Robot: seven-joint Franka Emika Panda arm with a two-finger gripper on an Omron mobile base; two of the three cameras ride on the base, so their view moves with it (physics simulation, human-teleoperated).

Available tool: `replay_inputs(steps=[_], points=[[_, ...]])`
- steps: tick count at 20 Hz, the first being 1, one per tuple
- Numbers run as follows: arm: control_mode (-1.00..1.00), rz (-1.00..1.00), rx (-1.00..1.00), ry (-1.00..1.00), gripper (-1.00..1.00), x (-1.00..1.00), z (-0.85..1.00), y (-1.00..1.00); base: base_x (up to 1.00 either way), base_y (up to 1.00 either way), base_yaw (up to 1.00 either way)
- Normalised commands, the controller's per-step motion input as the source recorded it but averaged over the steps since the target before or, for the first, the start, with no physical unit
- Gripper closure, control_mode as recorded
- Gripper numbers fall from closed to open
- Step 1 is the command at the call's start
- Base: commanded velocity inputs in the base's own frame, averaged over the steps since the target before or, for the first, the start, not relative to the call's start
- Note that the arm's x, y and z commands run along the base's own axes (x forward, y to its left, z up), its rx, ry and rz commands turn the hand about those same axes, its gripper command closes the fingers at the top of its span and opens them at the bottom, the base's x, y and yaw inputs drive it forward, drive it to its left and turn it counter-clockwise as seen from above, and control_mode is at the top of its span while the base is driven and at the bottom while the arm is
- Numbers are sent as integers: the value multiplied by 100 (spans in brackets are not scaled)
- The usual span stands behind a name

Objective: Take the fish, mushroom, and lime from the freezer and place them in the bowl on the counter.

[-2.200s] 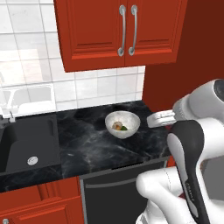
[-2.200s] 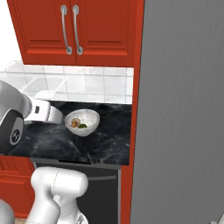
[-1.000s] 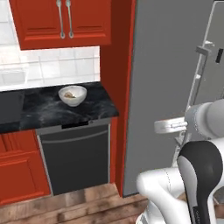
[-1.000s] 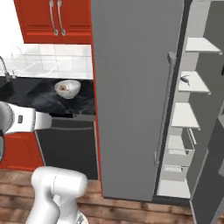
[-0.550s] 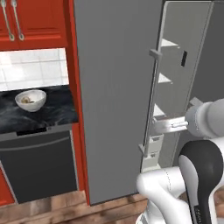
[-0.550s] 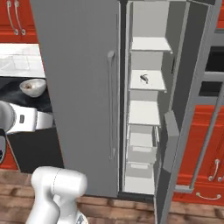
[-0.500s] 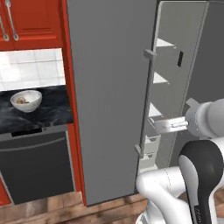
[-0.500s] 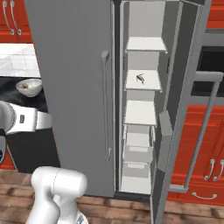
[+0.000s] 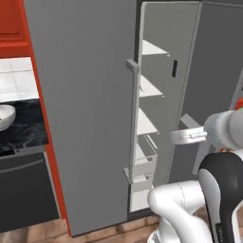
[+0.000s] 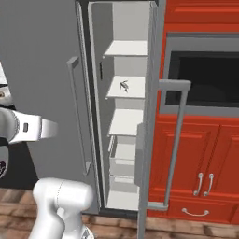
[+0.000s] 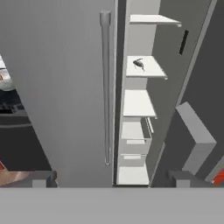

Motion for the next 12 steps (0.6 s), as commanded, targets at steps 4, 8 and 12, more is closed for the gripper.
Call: replay_inputs(steps=[4,8,12], points=[[100,0,0,0,-100,0,0,0,78,0,0],[100,0,0,0,-100,0,0,0,66,-9,0],[100,0,0,0,-100,0,0,0,33,-51,0]])
